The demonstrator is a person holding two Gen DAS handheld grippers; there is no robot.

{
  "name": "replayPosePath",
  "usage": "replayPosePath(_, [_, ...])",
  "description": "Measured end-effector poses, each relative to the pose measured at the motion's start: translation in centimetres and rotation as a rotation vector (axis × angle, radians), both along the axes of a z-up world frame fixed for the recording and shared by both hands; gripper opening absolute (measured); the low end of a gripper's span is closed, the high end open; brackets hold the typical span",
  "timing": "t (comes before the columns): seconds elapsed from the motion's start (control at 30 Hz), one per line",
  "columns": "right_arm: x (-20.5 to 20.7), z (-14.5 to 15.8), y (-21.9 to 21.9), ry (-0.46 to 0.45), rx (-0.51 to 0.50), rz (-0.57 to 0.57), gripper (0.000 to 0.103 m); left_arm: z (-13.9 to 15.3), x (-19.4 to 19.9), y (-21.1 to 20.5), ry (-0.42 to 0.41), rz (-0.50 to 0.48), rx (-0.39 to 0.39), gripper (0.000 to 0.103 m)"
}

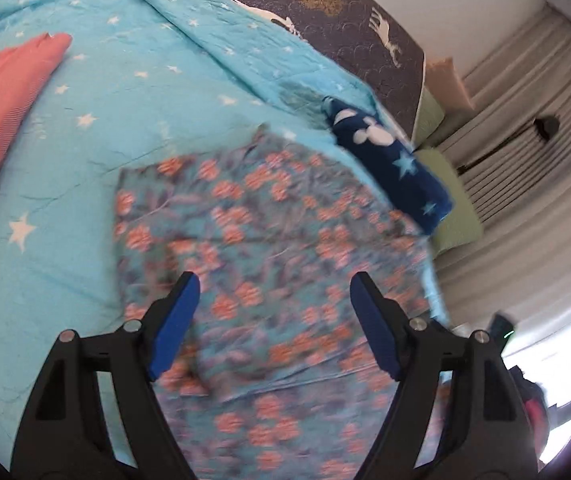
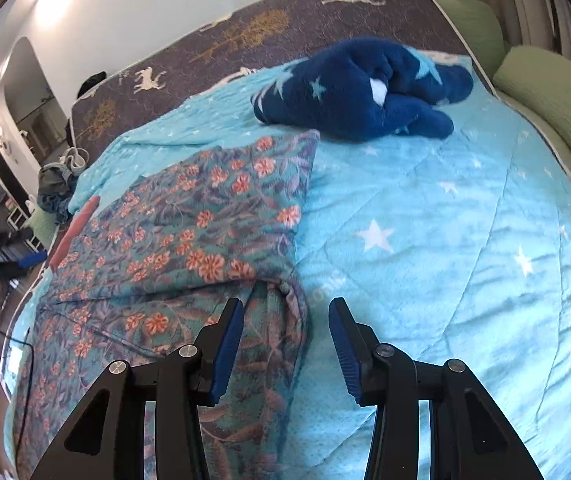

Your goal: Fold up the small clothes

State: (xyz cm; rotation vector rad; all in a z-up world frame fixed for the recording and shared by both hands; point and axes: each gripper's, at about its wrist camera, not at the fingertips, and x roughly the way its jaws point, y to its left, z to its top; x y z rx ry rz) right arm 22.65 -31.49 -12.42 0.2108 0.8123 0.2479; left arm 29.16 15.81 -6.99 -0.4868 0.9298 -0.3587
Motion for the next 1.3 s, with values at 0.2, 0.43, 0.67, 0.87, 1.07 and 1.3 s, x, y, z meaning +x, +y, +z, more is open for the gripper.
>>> replayPosePath(0.2, [-0.9,0.6,0.1,0.000,-0.012,-0.026,0.050,-3.5,1.0,-1.3,0.049,-0.030,0.097,0.060])
replayPosePath(0.43, [-1.2,1.6,0.4,-0.003,-0.040,-0.039,0.050,3.3,-2.9,-0.7,-0.199,0.047,-0.027,0.005])
replayPosePath(0.67, [-1.2,1.7,1.5,-0.009,-0.085,-0.019,0.053,0.9,-3.6,1.6,-0.132,0.127,0.112,0.005])
replayPosePath(0.87, [-1.1,1.3,2.2,0.005,-0.126,-0.004,0.053,-2.6,-2.8,3.3,-0.050,0.181,0.075,0.005])
replayPosePath(1.07, [-1.0,1.3,2.9,0.007,-0.167,-0.008,0.054,-1.3,-4.2,2.8,-0.089,0.182,0.141,0.005])
replayPosePath(1.3, [-4.8,3.1,1.3,-0.013,-0.156,-0.008,0.054,1.0,-10.5,4.2,-0.143,0.201,0.126,0.056])
